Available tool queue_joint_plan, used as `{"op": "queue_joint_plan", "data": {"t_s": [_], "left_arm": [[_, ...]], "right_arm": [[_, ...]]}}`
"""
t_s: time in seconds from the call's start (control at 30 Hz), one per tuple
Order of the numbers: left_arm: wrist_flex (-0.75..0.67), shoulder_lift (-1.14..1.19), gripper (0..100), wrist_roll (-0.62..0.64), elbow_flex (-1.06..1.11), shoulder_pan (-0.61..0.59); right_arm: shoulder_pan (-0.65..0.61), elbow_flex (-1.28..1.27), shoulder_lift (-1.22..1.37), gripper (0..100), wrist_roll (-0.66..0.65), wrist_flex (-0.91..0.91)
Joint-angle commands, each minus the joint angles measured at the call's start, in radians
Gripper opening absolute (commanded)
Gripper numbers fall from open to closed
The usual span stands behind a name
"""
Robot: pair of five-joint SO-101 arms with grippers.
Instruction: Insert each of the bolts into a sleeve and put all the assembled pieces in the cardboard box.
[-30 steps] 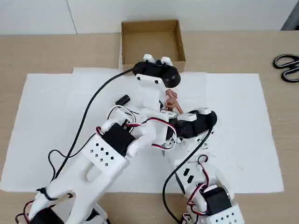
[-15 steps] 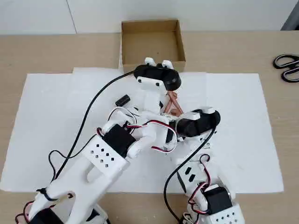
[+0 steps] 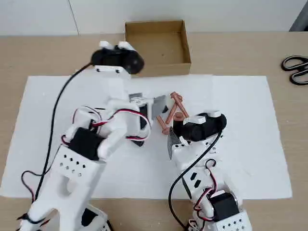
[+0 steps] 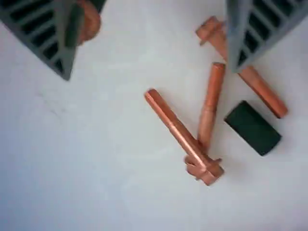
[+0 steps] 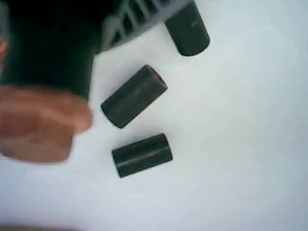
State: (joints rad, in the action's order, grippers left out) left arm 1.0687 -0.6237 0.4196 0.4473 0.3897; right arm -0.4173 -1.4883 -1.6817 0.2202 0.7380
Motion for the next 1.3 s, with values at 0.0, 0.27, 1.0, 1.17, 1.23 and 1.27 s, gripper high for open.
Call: {"op": "queue_joint_plan", "data": {"t_s": [0.0,0.27,1.0,1.17,1.23,1.27], "left_arm": [[-0.003,-0.037,20,-0.037,-0.036,-0.078],[0.284,-0.123,20,-0.095,-0.042,-0.368],[0.479,-0.175,20,-0.387,0.028,-0.729],[0.479,-0.175,20,-0.388,0.065,-0.729],[0.479,-0.176,20,-0.388,0.064,-0.729],[0.482,-0.176,20,-0.388,0.061,-0.729]], "right_arm": [[0.001,0.014,-0.012,0.3,0.002,-0.016],[0.096,0.100,-0.010,0.3,-0.003,0.016],[0.259,1.582,1.247,0.3,-0.190,0.127],[0.257,1.939,1.685,0.3,-0.190,0.107],[0.257,2.065,1.857,0.3,-0.190,0.041],[0.257,2.124,1.934,0.3,-0.189,0.010]]}}
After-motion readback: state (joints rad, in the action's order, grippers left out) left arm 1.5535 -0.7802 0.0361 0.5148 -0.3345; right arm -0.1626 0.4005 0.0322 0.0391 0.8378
